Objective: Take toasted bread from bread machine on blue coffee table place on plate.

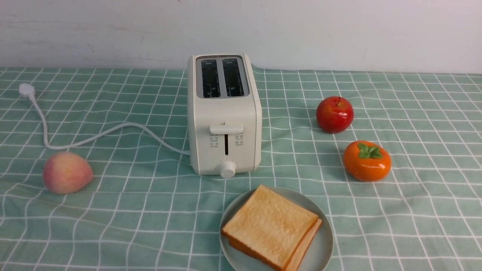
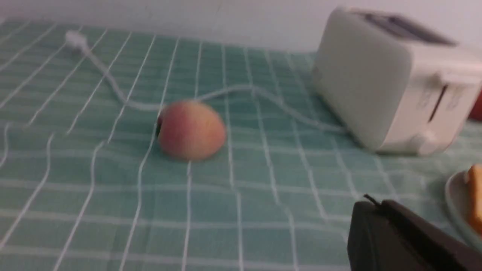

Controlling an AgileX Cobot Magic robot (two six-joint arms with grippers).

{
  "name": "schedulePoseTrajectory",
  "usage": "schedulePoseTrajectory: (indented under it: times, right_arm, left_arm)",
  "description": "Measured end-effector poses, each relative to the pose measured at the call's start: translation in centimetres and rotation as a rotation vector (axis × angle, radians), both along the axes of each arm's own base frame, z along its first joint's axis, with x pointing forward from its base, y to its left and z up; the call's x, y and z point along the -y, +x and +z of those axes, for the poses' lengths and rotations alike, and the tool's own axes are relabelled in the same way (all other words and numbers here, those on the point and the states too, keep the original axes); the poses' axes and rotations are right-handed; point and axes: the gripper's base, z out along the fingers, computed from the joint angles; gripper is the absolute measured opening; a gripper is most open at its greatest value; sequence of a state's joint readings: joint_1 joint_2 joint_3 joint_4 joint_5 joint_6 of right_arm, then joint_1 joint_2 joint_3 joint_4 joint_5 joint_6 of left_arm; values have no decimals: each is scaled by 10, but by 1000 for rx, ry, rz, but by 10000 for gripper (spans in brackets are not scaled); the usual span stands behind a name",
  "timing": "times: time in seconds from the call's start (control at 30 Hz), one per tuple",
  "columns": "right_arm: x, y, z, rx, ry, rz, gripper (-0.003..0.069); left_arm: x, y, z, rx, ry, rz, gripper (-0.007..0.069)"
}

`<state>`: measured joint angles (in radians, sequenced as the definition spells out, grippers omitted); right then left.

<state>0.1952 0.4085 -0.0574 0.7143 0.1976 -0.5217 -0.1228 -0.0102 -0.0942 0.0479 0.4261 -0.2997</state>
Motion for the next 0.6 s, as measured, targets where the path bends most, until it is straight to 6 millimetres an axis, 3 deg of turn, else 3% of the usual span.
schedulePoseTrajectory:
  times: [0.13, 0.2, 0.6]
  right_arm:
    - [0, 0, 0, 0, 0, 0, 15]
    - [0, 0, 0, 0, 0, 0, 16]
    - [0, 0, 0, -2, 0, 1, 28]
  left_arm:
    - [-3, 3, -35, -129, -34, 51, -13]
    - [-3, 3, -41, -140, -49, 56, -11]
    - [0, 4, -39, -113, -77, 32, -3]
